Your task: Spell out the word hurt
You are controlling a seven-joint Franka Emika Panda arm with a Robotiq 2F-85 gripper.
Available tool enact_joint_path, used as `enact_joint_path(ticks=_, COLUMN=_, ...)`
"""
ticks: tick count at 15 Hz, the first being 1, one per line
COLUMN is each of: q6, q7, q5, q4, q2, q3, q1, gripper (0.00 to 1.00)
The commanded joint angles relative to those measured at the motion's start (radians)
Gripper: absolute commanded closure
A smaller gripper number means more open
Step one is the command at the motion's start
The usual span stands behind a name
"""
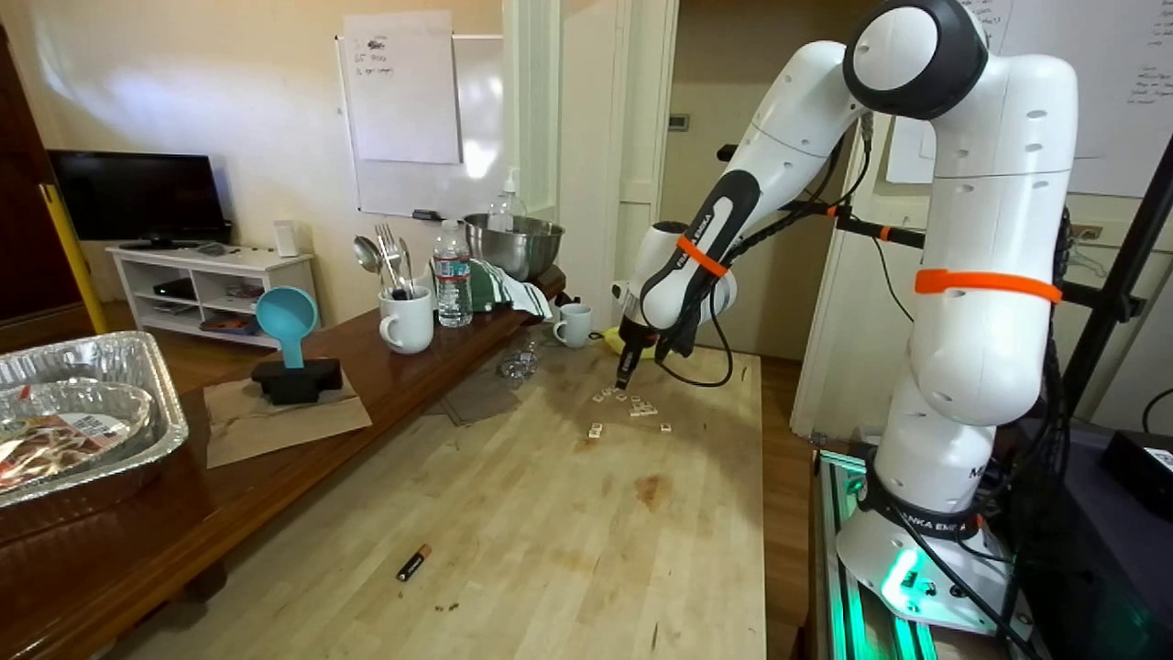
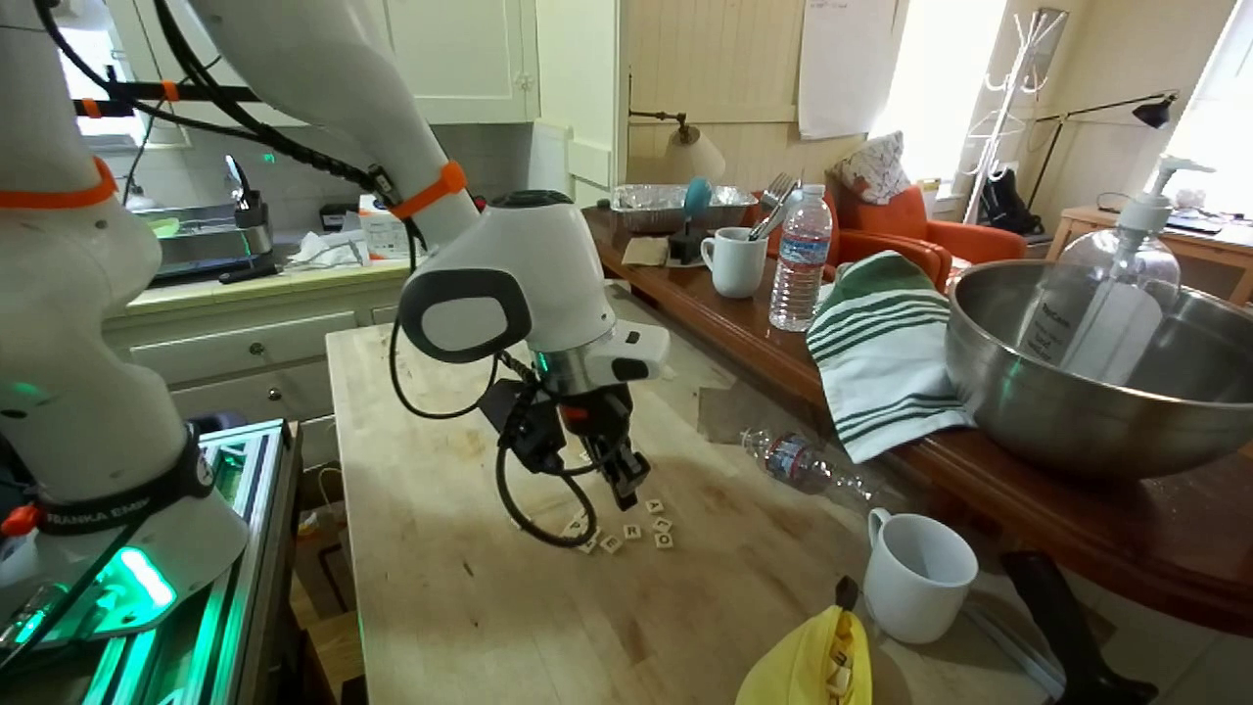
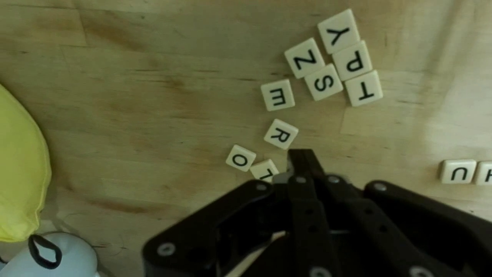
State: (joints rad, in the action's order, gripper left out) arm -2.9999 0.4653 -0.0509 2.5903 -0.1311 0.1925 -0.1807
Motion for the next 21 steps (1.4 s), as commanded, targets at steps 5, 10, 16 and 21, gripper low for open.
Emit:
enact_joint_path(ticks=5, q6=-0.039, q7=0.211, q5=0.066, q4=-0.039, q2=-0.071, q3=-0.061, q1=-0.085, gripper=1.0)
enact_joint_path(ticks=10, q6=-0.057, q7=0.285, q5=0.095, q4=-0.066, q2=-0.115, q3=-0.103, q1=-0.133, gripper=1.0)
enact_joint_path(ticks=16, q6=-0.08, q7=0.312, q5=0.13, q4=-0.094, q2=-0.162, q3=-0.167, q1=-0.182, gripper=1.0)
enact_joint_path(ticks=21, q6=-0.054, q7=0.286, q5=0.115, q4=-0.091, q2=-0.158, q3=-0.162, q1=-0.174, gripper=1.0)
